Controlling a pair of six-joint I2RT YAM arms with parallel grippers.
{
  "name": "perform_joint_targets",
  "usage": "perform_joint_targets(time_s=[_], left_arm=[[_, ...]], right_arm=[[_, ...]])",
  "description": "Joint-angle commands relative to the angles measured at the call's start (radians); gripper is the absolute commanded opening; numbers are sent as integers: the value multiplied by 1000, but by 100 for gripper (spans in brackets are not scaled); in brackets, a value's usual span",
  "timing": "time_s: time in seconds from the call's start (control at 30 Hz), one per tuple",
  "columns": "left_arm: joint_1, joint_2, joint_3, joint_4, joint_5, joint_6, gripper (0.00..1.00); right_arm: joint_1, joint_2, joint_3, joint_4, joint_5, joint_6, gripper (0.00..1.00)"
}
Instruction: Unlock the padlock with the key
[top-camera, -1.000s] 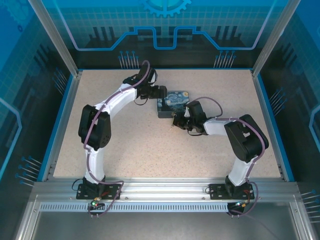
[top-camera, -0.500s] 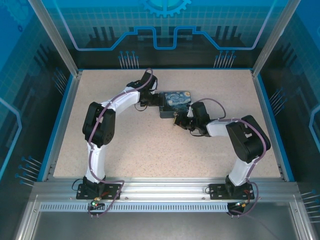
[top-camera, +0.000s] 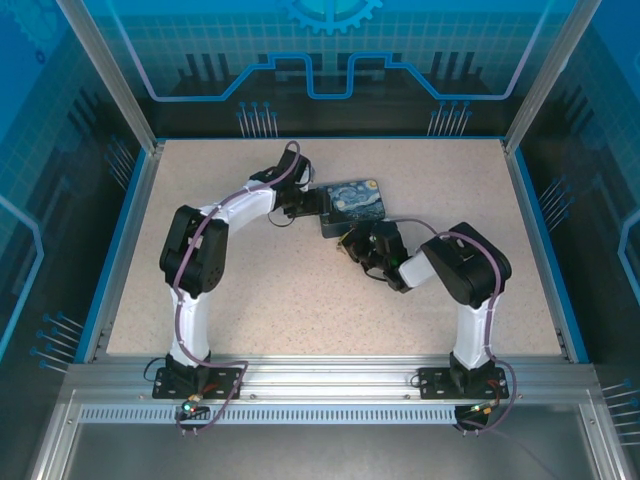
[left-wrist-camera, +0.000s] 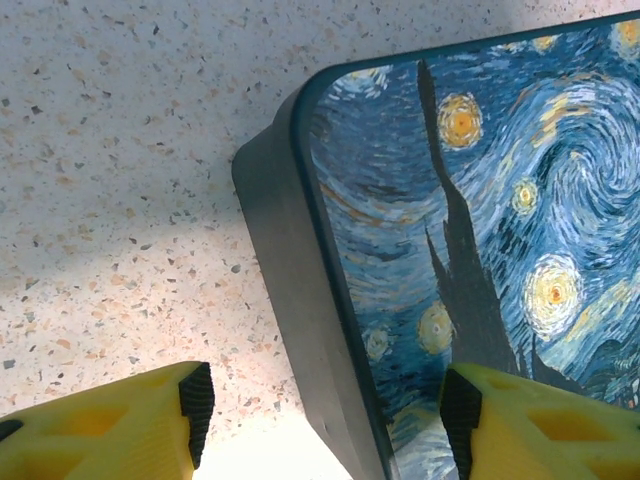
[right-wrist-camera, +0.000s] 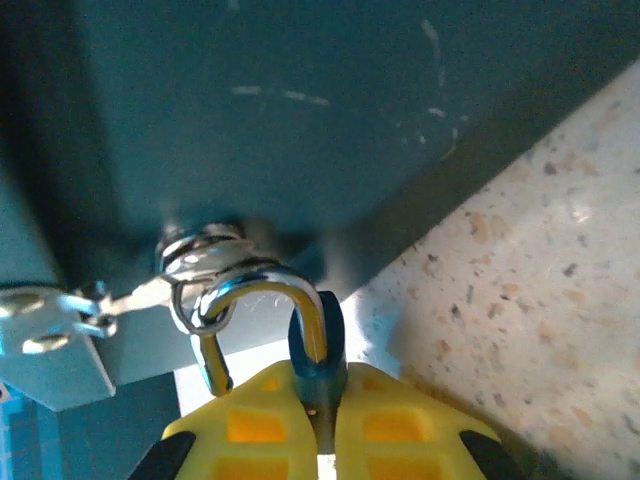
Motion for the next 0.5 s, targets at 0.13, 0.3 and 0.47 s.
perform_joint_targets(time_s=[0.13, 0.3, 0.47], left_arm=[[-12, 58, -74, -133, 2, 5, 62], [-11, 64, -72, -138, 5, 10, 61], [-9, 64, -75, -138, 8, 12, 61]], right_arm=[[1, -37, -18, -130, 21, 11, 0], [-67, -134, -28, -260, -18, -75, 0], [-143, -190, -22, -357, -73, -181, 0]])
